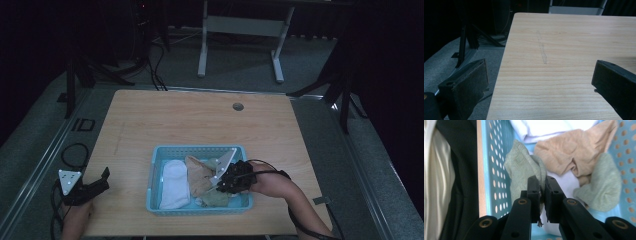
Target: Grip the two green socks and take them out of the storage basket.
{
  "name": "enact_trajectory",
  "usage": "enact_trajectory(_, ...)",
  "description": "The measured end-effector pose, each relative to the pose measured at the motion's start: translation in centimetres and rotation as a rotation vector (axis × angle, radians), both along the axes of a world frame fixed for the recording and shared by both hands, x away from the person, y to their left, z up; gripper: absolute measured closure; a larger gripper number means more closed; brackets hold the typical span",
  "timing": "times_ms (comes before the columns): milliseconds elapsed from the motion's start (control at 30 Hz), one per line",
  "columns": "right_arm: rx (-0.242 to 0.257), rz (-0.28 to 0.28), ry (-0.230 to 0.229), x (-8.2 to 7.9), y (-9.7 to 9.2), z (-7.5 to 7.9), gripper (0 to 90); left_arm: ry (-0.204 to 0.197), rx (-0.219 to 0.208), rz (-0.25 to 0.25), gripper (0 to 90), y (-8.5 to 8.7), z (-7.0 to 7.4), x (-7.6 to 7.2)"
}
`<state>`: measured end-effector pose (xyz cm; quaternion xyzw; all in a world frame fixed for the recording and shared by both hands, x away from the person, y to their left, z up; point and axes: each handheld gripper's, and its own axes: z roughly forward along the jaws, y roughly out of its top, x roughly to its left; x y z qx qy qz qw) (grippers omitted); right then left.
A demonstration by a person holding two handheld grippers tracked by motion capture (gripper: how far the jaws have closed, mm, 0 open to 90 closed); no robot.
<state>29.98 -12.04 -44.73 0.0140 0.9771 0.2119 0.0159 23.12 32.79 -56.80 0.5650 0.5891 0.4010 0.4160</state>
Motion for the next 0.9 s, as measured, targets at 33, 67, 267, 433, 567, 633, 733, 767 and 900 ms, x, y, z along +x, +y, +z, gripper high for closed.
enact_trajectory(33,0.002,-0.004,-0.002,0.0,-0.1,0.4,83.4,0.0,0.0,0.0,0.4,0.0,0.0,0.0)
enact_trajectory(67,0.005,-0.001,-0.014,0.0,-0.2,0.7,83.4,0.001,0.0,0.0,0.4,0.0,0.0,0.0)
enact_trajectory(267,0.041,-0.014,-0.048,0.1,-0.9,2.7,83.4,0.0,0.0,-0.001,0.4,0.0,0.0,0.0)
enact_trajectory(433,0.06,-0.037,-0.079,0.3,-1.6,4.0,83.4,-0.002,0.0,-0.001,0.4,0.0,0.0,0.0)
enact_trajectory(567,0.076,-0.052,-0.092,0.4,-2.3,4.7,83.4,0.0,0.0,-0.002,0.4,0.0,0.0,0.0)
enact_trajectory(633,0.097,-0.078,-0.107,0.5,-3.2,5.6,83.4,0.0,0.001,-0.002,0.4,0.0,0.0,0.0)
enact_trajectory(733,0.113,-0.107,-0.129,0.6,-4.4,6.4,83.4,-0.001,0.005,-0.005,0.4,0.0,0.0,0.0)
enact_trajectory(767,0.113,-0.107,-0.129,0.6,-4.4,6.4,83.4,-0.001,0.005,-0.005,0.4,0.0,0.0,0.0)
enact_trajectory(900,0.124,-0.163,-0.153,0.8,-6.5,7.3,83.4,0.0,0.004,-0.001,0.4,0.0,0.0,0.0)
